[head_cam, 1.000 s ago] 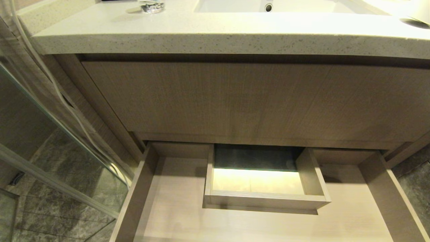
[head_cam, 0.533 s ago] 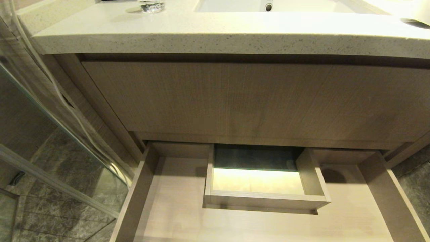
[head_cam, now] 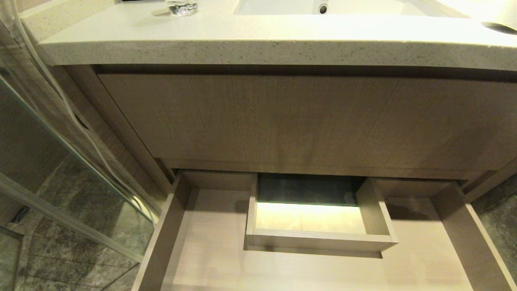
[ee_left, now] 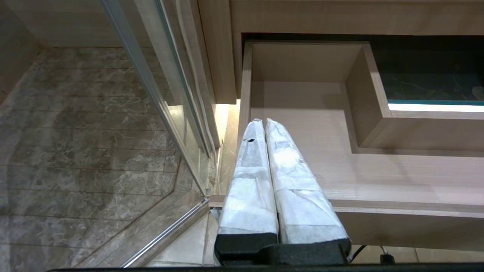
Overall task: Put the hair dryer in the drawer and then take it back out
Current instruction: Close the drawer
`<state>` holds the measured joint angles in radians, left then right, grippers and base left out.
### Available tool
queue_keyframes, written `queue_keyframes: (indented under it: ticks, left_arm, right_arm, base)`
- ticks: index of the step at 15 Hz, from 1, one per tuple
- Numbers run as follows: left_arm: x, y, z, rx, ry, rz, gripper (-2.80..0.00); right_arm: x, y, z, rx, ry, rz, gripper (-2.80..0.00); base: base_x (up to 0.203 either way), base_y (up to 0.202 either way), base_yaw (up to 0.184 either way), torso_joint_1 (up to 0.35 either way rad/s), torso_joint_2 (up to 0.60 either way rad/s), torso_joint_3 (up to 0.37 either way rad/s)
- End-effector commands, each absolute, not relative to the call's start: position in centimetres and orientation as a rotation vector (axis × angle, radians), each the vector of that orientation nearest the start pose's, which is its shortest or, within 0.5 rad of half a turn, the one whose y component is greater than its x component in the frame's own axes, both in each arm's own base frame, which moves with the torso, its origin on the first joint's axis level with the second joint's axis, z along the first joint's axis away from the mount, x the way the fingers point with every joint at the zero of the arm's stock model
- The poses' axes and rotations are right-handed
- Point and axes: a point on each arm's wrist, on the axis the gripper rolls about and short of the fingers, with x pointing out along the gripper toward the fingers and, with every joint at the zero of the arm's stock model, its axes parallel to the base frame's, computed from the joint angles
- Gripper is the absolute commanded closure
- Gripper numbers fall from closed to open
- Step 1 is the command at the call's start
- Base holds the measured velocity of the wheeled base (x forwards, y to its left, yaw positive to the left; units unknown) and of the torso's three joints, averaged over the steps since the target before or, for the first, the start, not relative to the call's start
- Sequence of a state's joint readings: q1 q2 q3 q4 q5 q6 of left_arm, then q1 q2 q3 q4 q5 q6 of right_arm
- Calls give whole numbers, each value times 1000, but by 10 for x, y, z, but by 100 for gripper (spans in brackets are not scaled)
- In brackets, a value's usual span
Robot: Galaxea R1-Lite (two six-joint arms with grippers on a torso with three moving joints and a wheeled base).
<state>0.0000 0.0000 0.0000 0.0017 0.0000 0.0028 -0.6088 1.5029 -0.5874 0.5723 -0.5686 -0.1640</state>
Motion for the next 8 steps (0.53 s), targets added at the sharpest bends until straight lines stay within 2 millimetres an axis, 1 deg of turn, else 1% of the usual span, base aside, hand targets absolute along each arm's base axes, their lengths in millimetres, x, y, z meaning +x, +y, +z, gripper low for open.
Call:
queue_keyframes:
  ticks: [1,4,6,8]
  left_arm:
    - [-23,0,75,3,2,0,0]
    - [-23,0,75,3,2,0,0]
    - [-23,0,75,3,2,0,0]
    - [-23,0,75,3,2,0,0]
  right_arm:
    - [113,-104,92,-60,1759,-780,0]
    - [115,-108,78,-43,1831,-755,0]
    - [118,-111,69,-40,1841,-753,0]
    - [126,-117,59,-46,1823,-756,0]
  base:
    - [0,0,0,0,0,0]
    - [0,0,0,0,0,0]
    - [0,0,0,0,0,0]
    - [0,0,0,0,0,0]
